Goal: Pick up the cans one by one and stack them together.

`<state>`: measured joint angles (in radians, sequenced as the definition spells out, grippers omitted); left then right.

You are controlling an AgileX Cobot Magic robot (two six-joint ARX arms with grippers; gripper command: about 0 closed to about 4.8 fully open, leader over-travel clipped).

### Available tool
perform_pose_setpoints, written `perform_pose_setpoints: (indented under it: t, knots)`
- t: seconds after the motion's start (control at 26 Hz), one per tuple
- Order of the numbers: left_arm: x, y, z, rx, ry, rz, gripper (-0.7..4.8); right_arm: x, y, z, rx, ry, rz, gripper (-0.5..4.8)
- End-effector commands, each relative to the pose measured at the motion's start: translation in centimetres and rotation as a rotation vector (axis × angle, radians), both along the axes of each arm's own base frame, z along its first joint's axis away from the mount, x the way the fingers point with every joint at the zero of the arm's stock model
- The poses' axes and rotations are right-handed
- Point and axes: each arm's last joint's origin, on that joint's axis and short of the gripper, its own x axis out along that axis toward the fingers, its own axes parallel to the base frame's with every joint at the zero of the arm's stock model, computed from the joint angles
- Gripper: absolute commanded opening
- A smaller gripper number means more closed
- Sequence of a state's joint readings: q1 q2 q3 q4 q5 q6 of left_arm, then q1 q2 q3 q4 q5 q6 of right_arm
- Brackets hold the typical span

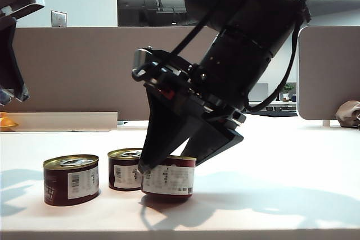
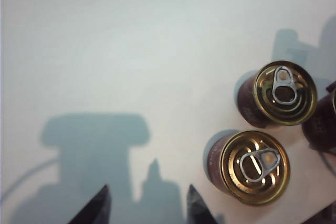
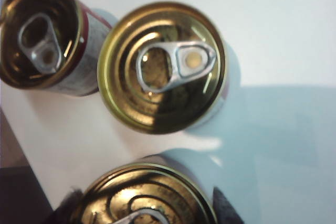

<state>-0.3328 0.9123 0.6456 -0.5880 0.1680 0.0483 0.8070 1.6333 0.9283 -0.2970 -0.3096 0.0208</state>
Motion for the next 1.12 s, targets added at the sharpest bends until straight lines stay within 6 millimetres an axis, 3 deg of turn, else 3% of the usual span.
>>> perform_pose_setpoints:
  t: [0.04,0.23,0.35,0.5,0.96,1.12]
  knots:
    - [0.0,0.0,0.2,-0.009,-0.008,-0.001,1.83,-0.1,-0.1,0.3,-0.011,0.015,0.002,1.96]
    - [0.0,-0.1,0.3,-0.049,-0.004,0.009,1.83,0.4,0.6,2.2,-0.014,0.017,0.005,1.96]
    - [0.0,-0.2,0.3,-0.07,0.003,-0.011,1.83,0.9,1.6,4.4,0.035,-0.039,0.019,1.96]
    - [0.0,-0.2,0.3,-0.072,0.005,-0.008,1.84,1.5,2.3,5.8,0.071,-0.117,0.031,1.96]
    - [-0.2,-0.1,0.3,-0.075,0.025,0.003,1.83,3.8,5.0,4.4,0.086,-0.175,0.076,1.98]
    - [-0.2,-0.1,0.3,-0.075,0.023,0.004,1.83,3.8,5.0,4.0,0.058,-0.16,0.088,2.02]
